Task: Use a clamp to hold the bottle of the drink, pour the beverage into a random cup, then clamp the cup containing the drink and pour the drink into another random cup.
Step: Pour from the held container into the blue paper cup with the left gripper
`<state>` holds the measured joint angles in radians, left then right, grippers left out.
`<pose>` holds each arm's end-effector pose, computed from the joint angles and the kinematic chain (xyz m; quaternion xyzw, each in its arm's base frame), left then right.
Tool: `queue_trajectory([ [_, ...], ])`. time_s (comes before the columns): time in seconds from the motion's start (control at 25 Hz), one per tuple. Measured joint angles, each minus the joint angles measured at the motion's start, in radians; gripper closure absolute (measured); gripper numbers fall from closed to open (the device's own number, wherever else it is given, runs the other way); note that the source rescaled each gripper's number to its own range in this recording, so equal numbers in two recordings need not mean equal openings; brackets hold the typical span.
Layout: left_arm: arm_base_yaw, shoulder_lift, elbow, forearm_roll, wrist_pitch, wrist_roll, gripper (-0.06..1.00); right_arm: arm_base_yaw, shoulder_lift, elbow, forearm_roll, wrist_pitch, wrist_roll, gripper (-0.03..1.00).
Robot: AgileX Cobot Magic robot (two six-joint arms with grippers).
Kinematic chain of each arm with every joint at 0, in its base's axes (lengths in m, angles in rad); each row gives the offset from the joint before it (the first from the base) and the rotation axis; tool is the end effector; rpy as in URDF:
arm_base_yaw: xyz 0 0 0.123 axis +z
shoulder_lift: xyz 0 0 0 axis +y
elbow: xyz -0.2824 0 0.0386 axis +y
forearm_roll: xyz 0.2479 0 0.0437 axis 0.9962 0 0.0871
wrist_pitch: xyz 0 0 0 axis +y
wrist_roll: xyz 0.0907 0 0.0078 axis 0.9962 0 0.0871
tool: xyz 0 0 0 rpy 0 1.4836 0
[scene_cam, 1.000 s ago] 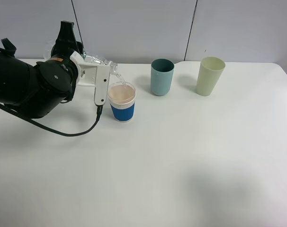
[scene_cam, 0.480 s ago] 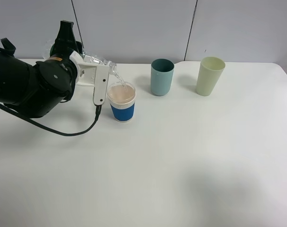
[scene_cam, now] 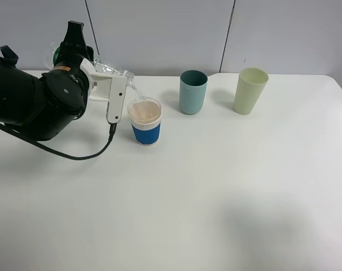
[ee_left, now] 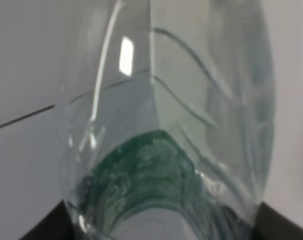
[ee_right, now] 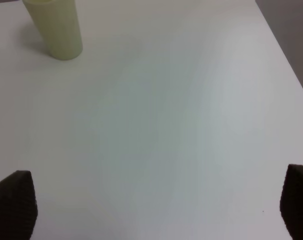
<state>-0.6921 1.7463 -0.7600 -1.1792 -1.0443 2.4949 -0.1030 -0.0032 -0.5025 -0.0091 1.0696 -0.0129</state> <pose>0.2870 -0.1435 0.1945 0.5558 0.5339 0.5570 0.3094 -0.0060 -0.0001 0.2771 0.0387 0.8532 -0.0347 0.5190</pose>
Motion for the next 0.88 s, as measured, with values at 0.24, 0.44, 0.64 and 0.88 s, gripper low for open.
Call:
queue_trajectory([
  [0.24,0.001,-0.003,0.0,-0.001,-0.001,0.016,0.91,0.0,0.0,0.0,0.0,0.0,0.0,0.04],
  [0.44,0.001,-0.004,0.0,-0.001,-0.007,0.056,0.91,0.0,0.0,0.0,0.0,0.0,0.0,0.04],
  [0.64,0.001,-0.004,0.0,-0.001,-0.008,0.087,0.91,0.0,0.0,0.0,0.0,0.0,0.0,0.04],
  [0.88,0.001,-0.004,0.0,-0.001,-0.015,0.093,0.91,0.0,0.0,0.0,0.0,0.0,0.0,0.04],
])
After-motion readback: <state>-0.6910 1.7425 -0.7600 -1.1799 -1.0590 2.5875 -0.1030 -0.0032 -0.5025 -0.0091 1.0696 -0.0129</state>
